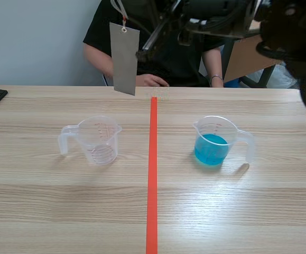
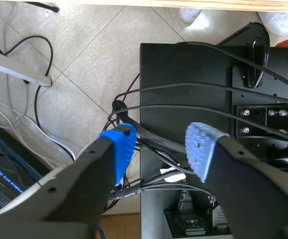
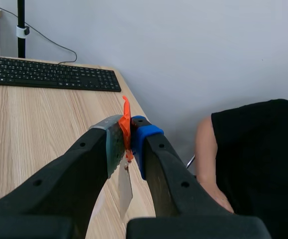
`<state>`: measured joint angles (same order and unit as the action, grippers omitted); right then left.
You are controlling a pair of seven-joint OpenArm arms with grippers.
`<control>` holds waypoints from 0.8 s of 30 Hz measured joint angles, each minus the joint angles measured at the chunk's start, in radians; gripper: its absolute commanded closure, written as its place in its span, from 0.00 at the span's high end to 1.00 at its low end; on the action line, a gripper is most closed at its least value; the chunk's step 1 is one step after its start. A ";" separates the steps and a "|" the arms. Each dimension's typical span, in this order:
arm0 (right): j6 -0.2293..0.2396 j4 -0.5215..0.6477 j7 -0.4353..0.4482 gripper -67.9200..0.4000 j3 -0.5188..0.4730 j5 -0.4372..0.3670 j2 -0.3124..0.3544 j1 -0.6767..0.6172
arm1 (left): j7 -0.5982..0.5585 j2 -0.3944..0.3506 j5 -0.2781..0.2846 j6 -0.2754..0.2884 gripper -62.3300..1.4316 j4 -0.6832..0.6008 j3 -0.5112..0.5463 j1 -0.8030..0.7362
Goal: Do the redox reaction experiment.
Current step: 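Move the plate over the blue solution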
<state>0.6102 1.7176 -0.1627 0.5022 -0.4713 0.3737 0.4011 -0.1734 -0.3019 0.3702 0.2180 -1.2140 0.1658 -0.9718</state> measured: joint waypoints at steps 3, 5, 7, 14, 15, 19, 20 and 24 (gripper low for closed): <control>0.000 0.023 -0.030 0.03 -0.028 -0.084 0.073 0.000 | 0.001 0.000 0.000 0.000 0.23 0.000 0.000 0.000; 0.000 0.027 -0.054 0.03 -0.047 -0.149 0.122 0.000 | 0.001 0.000 0.000 0.000 0.17 0.000 0.000 0.000; 0.000 0.027 -0.055 0.03 -0.068 -0.191 0.173 -0.004 | 0.001 0.000 0.000 0.000 0.10 0.000 0.000 0.000; 0.006 0.027 -0.052 0.03 -0.216 -0.260 0.315 -0.113 | 0.001 0.000 0.000 0.000 0.10 0.000 0.000 0.000; 0.014 0.027 -0.052 0.03 -0.237 -0.265 0.329 -0.134 | 0.001 0.000 0.000 0.000 0.10 0.000 0.000 0.000; 0.028 0.027 -0.048 0.03 -0.314 -0.304 0.377 -0.212 | 0.001 0.000 0.000 0.000 0.10 0.000 0.000 0.000; 0.039 0.027 -0.048 0.03 -0.333 -0.308 0.386 -0.230 | 0.001 0.000 0.000 0.000 0.10 0.000 0.000 0.000; 0.057 0.027 -0.044 0.03 -0.404 -0.316 0.403 -0.293 | 0.001 0.000 0.000 0.000 0.10 0.000 0.000 0.000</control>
<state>0.6670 1.7447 -0.2066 0.0986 -0.7872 0.7769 0.1085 -0.1726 -0.3019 0.3702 0.2180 -1.2140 0.1658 -0.9722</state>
